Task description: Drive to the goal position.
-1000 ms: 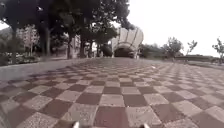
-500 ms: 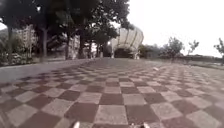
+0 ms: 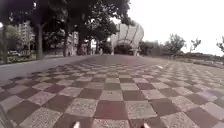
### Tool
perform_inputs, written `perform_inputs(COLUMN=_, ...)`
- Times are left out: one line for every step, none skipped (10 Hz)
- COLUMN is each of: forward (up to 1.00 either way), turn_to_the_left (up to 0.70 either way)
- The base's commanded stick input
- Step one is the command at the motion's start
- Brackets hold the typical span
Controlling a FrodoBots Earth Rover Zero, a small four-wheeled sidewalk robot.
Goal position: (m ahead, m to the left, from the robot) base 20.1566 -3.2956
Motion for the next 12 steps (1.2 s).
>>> perform_inputs(forward=0.7, turn_to_the_left=0.0)
perform_inputs(forward=0.7, turn_to_the_left=0.0)
perform_inputs(forward=0.7, turn_to_the_left=0.0)
perform_inputs(forward=0.7, turn_to_the_left=0.0)
perform_inputs(forward=0.7, turn_to_the_left=0.0)
perform_inputs(forward=0.7, turn_to_the_left=0.0)
perform_inputs(forward=0.7, turn_to_the_left=0.0)
perform_inputs(forward=0.7, turn_to_the_left=0.0)
perform_inputs(forward=0.7, turn_to_the_left=0.0)
perform_inputs(forward=0.7, turn_to_the_left=0.0)
perform_inputs(forward=0.7, turn_to_the_left=0.0)
perform_inputs(forward=0.7, turn_to_the_left=0.0)
